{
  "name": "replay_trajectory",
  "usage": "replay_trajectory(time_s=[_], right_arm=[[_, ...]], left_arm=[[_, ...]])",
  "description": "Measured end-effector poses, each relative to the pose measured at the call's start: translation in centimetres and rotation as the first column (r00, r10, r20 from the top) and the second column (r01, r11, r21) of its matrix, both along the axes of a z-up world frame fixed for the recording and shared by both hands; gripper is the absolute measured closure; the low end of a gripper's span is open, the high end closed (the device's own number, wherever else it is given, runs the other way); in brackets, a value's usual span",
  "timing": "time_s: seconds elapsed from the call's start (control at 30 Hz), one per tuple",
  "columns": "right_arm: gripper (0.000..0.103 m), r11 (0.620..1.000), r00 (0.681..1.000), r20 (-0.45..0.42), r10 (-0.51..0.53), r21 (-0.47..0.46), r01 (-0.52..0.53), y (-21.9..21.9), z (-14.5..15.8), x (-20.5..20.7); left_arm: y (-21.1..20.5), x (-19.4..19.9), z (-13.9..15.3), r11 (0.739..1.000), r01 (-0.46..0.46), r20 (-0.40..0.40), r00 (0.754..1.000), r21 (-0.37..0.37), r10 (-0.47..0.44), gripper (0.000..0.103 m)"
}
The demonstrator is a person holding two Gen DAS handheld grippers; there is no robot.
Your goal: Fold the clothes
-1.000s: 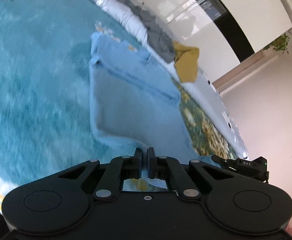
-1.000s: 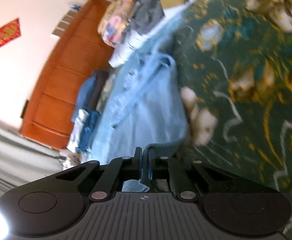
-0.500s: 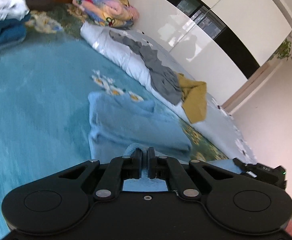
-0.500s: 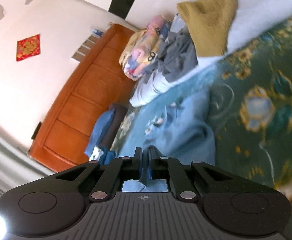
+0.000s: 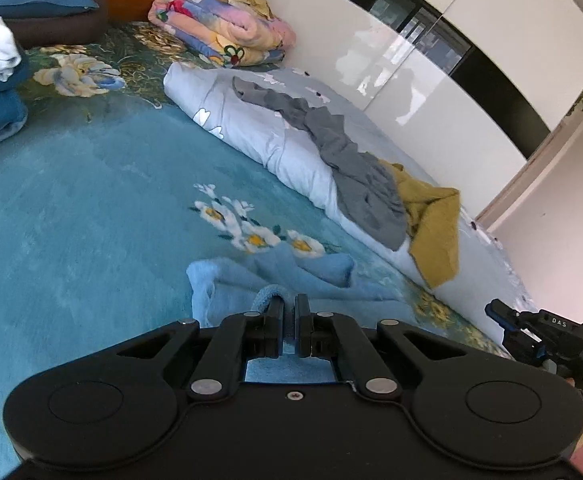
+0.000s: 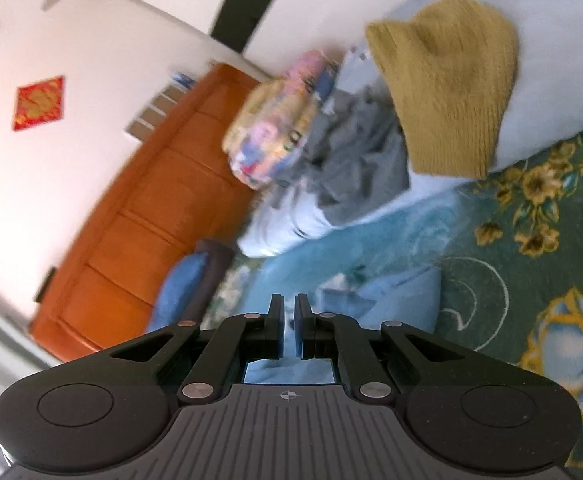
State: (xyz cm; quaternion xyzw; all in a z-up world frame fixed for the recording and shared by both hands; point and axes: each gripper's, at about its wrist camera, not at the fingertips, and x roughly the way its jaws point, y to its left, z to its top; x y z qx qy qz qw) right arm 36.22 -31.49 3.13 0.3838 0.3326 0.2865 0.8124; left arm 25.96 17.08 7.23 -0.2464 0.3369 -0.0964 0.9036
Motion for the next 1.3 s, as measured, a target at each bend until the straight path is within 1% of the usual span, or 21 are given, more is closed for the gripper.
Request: replay_trajectory(time_s=[0.1, 0.27, 0.37, 0.43, 0.5, 0.53, 0.57, 0.6, 0.63, 0.7, 0.77, 0.9, 0.93, 1.0, 1.07, 1.13, 1.2, 1.23, 1.27, 1.3], right_arm=[[0.099, 0.998, 0.999, -0.041, 0.014, -0.055, -0.017, 0.8, -1.2, 1.3], [0.098, 0.984, 0.994, -0.103, 0.037, -0.173, -0.054, 1.9, -3.1, 2.4], [0.097, 0.964, 0.994, -0.096, 0.043, -0.257, -0.067, 2.9, -3.3, 3.2], [0.091, 0.945, 0.994, -0.084, 0.064, -0.314, -0.088, 3.8, -3.1, 3.9], [0.082, 0.925, 0.992, -0.080, 0.097, -0.360, -0.119, 4.7, -2.9, 4.5], [0.081, 0.913, 0.991, -0.076, 0.113, -0.386, -0.134, 5.2, -2.8, 4.7], [0.081, 0.899, 0.989, -0.074, 0.129, -0.412, -0.148, 5.6, -2.7, 4.9], [0.077, 0.885, 0.987, -0.071, 0.145, -0.437, -0.161, 6.1, -2.6, 5.1], [0.075, 0.877, 0.985, -0.076, 0.157, -0.448, -0.174, 6.4, -2.7, 5.1], [0.070, 0.863, 0.980, -0.086, 0.179, -0.465, -0.199, 6.8, -2.8, 5.2], [0.069, 0.855, 0.977, -0.094, 0.192, -0.474, -0.213, 7.1, -3.0, 5.2], [0.067, 0.854, 0.973, -0.112, 0.201, -0.466, -0.230, 7.3, -3.5, 5.4], [0.067, 0.851, 0.972, -0.111, 0.205, -0.470, -0.233, 7.3, -3.5, 5.4], [0.067, 0.846, 0.971, -0.111, 0.213, -0.477, -0.240, 7.4, -3.6, 5.3], [0.067, 0.840, 0.971, -0.095, 0.221, -0.488, -0.239, 7.4, -3.4, 5.1], [0.067, 0.828, 0.969, -0.077, 0.235, -0.507, -0.241, 7.7, -3.2, 4.9], [0.064, 0.817, 0.966, -0.065, 0.250, -0.521, -0.246, 7.9, -3.0, 4.7], [0.063, 0.815, 0.965, -0.060, 0.256, -0.524, -0.249, 8.0, -3.0, 4.7], [0.062, 0.818, 0.964, -0.055, 0.261, -0.518, -0.251, 7.9, -3.0, 4.6], [0.062, 0.822, 0.963, -0.048, 0.264, -0.511, -0.251, 7.9, -2.9, 4.6]], left_arm=[[-1.9, 2.8, -0.8, 1.000, 0.008, -0.026, 1.000, 0.025, -0.007, 0.102], [-1.7, 4.1, -2.4, 1.000, 0.003, -0.062, 0.998, 0.015, -0.002, 0.101], [-1.6, 3.9, -2.5, 0.999, 0.021, -0.053, 0.998, 0.041, -0.019, 0.101], [-1.6, 3.8, -2.6, 0.998, 0.033, -0.047, 0.998, 0.058, -0.030, 0.100], [-1.5, 3.7, -2.7, 0.996, 0.044, -0.042, 0.998, 0.075, -0.041, 0.093], [-1.5, 3.6, -2.7, 0.995, 0.050, -0.039, 0.998, 0.084, -0.047, 0.078], [-1.5, 3.6, -2.7, 0.994, 0.056, -0.037, 0.998, 0.092, -0.053, 0.055], [-1.4, 3.5, -2.8, 0.993, 0.061, -0.034, 0.998, 0.101, -0.058, 0.049], [-1.3, 3.3, -2.8, 0.991, 0.067, -0.030, 0.998, 0.114, -0.064, 0.047], [-1.0, 2.9, -2.8, 0.986, 0.076, -0.020, 0.997, 0.148, -0.074, 0.046], [-0.5, 2.7, -3.3, 0.986, 0.079, -0.030, 0.997, 0.144, -0.075, 0.044], [-0.2, 3.2, -4.8, 0.989, 0.081, -0.073, 0.995, 0.128, -0.072, 0.046], [-0.3, 3.4, -5.1, 0.989, 0.085, -0.076, 0.994, 0.120, -0.076, 0.047], [-0.6, 3.8, -5.6, 0.990, 0.096, -0.076, 0.993, 0.105, -0.088, 0.050], [-0.9, 4.2, -6.0, 0.989, 0.106, -0.080, 0.992, 0.107, -0.098, 0.063], [-1.2, 4.4, -6.1, 0.986, 0.117, -0.076, 0.991, 0.120, -0.109, 0.071], [-1.4, 4.5, -6.1, 0.984, 0.121, -0.068, 0.991, 0.134, -0.113, 0.075], [-1.4, 4.5, -6.0, 0.983, 0.123, -0.063, 0.991, 0.138, -0.115, 0.081], [-1.5, 4.4, -6.0, 0.982, 0.125, -0.056, 0.991, 0.139, -0.118, 0.085], [-1.5, 4.3, -5.9, 0.982, 0.128, -0.050, 0.991, 0.140, -0.122, 0.086]])
